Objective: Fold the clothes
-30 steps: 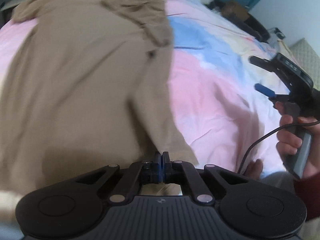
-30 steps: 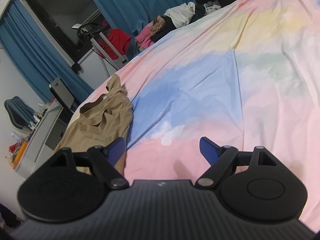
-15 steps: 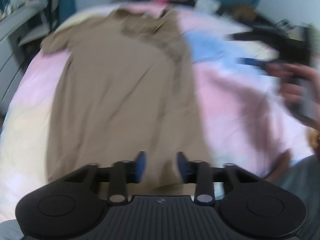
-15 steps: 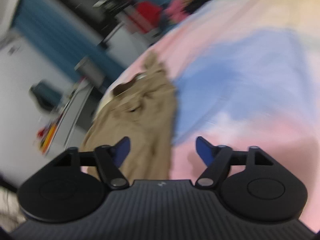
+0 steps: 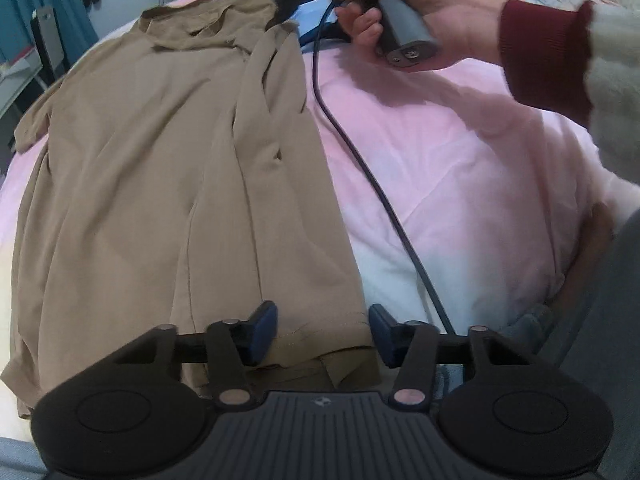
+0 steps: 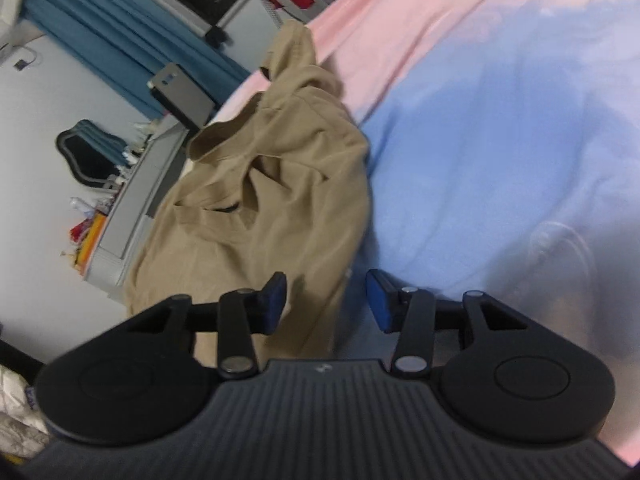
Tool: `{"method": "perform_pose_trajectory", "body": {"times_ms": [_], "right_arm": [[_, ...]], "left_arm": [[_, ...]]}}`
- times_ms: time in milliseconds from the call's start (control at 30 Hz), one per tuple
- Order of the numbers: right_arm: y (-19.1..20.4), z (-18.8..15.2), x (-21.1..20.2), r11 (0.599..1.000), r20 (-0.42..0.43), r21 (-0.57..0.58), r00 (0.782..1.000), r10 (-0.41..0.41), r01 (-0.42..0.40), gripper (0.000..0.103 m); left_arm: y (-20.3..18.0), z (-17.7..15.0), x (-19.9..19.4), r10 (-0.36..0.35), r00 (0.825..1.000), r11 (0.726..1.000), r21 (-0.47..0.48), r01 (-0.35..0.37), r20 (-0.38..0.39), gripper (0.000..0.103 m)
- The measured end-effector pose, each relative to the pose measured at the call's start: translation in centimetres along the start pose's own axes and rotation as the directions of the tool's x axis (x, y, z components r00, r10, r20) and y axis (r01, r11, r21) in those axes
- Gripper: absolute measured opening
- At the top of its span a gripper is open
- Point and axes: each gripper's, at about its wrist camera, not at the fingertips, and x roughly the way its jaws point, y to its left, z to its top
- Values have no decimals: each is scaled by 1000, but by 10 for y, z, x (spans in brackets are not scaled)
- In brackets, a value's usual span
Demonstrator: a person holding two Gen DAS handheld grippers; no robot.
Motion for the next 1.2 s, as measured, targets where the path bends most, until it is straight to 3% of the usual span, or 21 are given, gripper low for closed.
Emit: {"method": "perform_pose_trajectory", "body": {"times_ms": [33, 133, 267, 400, 467, 600, 667, 733, 800, 867, 900, 933, 1000, 1067, 1200], "right_arm": [[3, 1, 0, 1000, -1, -14, 1000, -10, 10, 9], [3, 3, -5, 1000, 6, 7, 1000, -30, 30, 6], [10, 11, -23, 999, 47, -8, 998, -41, 42, 6], [17, 16, -31, 994, 93, -59, 992, -90, 96, 6], [20, 18, -36, 989, 118, -83, 987, -114, 124, 4], [10, 18, -34, 983, 125, -91, 981, -146, 158, 4], [4, 18, -33, 987, 111, -73, 984, -136, 145, 6], [2, 19, -36, 989, 106, -63, 986, -129, 136, 7], [0, 20, -39, 991, 101, -52, 988, -121, 127, 8], [5, 18, -52, 988, 110, -61, 985, -134, 141, 11], [8, 14, -62, 988, 120, -60, 983, -137, 144, 25], [11, 11, -72, 987, 129, -59, 982, -139, 147, 47], [19, -1, -102, 987, 164, -50, 976, -146, 156, 69], [25, -14, -135, 987, 202, -30, 968, -151, 160, 69], [26, -54, -195, 997, 259, 56, 964, -63, 50, 69]], "left_arm": [[0, 0, -3, -13, 1000, 1000, -4, 13, 5, 13], [-1, 0, -10, -54, 998, 998, -15, 54, 18, 7], [-1, -2, -21, -156, 986, 983, -89, 161, 55, 6], [0, -4, -26, -292, 955, 942, -158, 297, 54, 4], [-10, -5, -24, -254, 965, 959, -113, 260, 63, 4], [-8, -6, -17, -266, 962, 954, -126, 271, 56, 6], [0, -11, -19, -277, 959, 949, -138, 282, 51, 13], [6, -15, -24, -290, 955, 945, -144, 295, 53, 39], [10, -16, -33, -298, 951, 941, -140, 307, 81, 53], [19, -17, -43, -312, 944, 933, -154, 325, 107, 62], [26, -18, -48, -322, 939, 925, -172, 339, 120, 68], [35, -16, -51, -321, 937, 918, -197, 343, 136, 73], [53, -12, -57, -315, 934, 903, -250, 350, 169, 77], [72, 0, -56, -293, 937, 897, -285, 339, 192, 77], [110, 32, -46, -264, 939, 862, -382, 332, 220, 77]]}}
